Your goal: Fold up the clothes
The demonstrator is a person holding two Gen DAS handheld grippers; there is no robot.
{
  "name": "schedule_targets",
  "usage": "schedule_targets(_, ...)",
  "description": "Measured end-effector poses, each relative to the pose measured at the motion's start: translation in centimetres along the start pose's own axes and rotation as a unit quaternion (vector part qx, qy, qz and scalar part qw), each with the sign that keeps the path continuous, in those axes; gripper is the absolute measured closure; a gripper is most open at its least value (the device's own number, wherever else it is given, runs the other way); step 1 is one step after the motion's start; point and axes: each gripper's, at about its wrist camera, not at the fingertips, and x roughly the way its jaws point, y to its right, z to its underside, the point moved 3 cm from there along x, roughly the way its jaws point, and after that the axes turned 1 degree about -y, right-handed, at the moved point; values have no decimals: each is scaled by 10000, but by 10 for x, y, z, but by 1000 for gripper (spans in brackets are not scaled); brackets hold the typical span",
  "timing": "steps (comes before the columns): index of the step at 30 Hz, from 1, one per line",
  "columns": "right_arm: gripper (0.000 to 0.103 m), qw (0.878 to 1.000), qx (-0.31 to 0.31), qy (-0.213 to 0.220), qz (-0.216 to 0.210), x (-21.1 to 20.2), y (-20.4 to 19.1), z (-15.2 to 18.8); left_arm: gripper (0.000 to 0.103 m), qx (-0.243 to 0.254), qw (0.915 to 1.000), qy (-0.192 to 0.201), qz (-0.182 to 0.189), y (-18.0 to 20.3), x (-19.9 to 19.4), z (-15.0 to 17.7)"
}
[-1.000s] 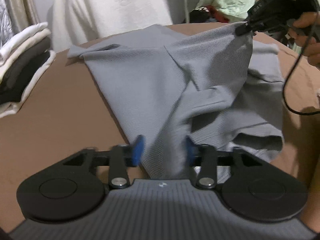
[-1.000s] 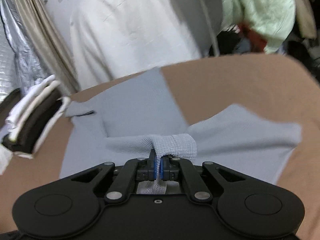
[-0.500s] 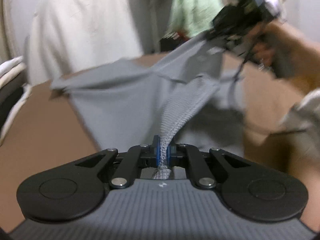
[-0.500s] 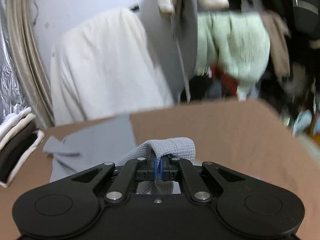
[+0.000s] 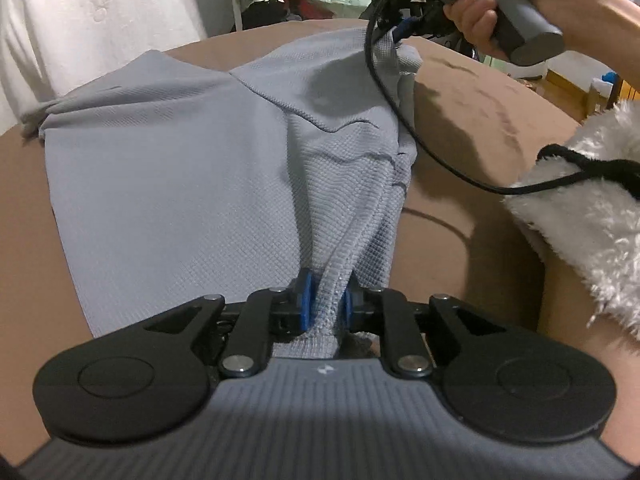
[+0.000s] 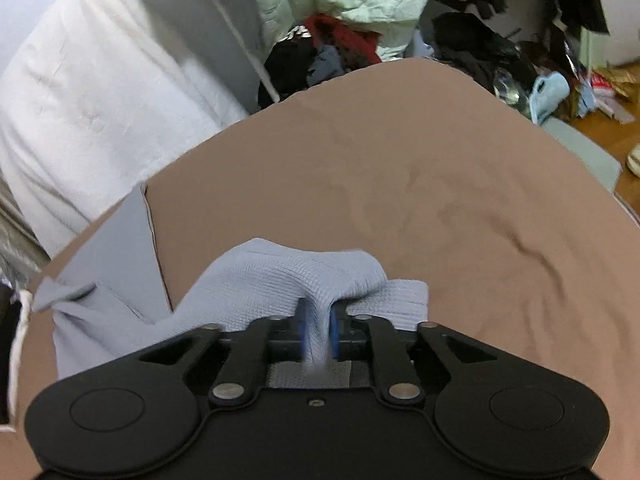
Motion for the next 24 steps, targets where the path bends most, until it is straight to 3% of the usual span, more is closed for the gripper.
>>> schedule_targets(1,56,9998,143,-52,-157,-3,2,1,87,-97,9999,-8,36,-2,0,-1)
schedule_targets(2,52,9990,286,-103,-313,-6,4,3,86,-203,9998,-15,72,-5,0,-2)
schedule_targets(4,52,9964,548,-202,-609,-13,8,6,85,-303,9995,1,104,-4,0,-4)
schedule_targets(9,52,9960,571,-320,-611,-20,19,20,82,-288,9995,74,84,0,-3,-2)
schedule_targets(13,52,9876,1085,-563,-982,-6,28,23,81,-319,9994,128,102,1,-1,-2)
schedule_targets(15,52,9867,1250,-603,-841,9,29,22,81,-306,9994,109,112,0,-1,-2)
schedule_targets(17,52,9946,855,-491,-332,21,25,18,84,-292,9995,86,122,0,-1,-2)
schedule_targets(18,58,9971,577,-453,-198,27,21,17,86,-284,9995,74,127,0,-1,-2)
schedule_targets(19,98,9986,311,-407,-95,31,18,16,91,-277,9995,63,131,0,-1,-2)
schedule_targets(21,96,9995,-47,-197,-237,28,12,11,93,-261,9994,48,207,1,-1,-3)
schedule_targets(24,99,9955,0,645,-692,-6,11,-3,93,-237,9992,26,329,2,0,-5)
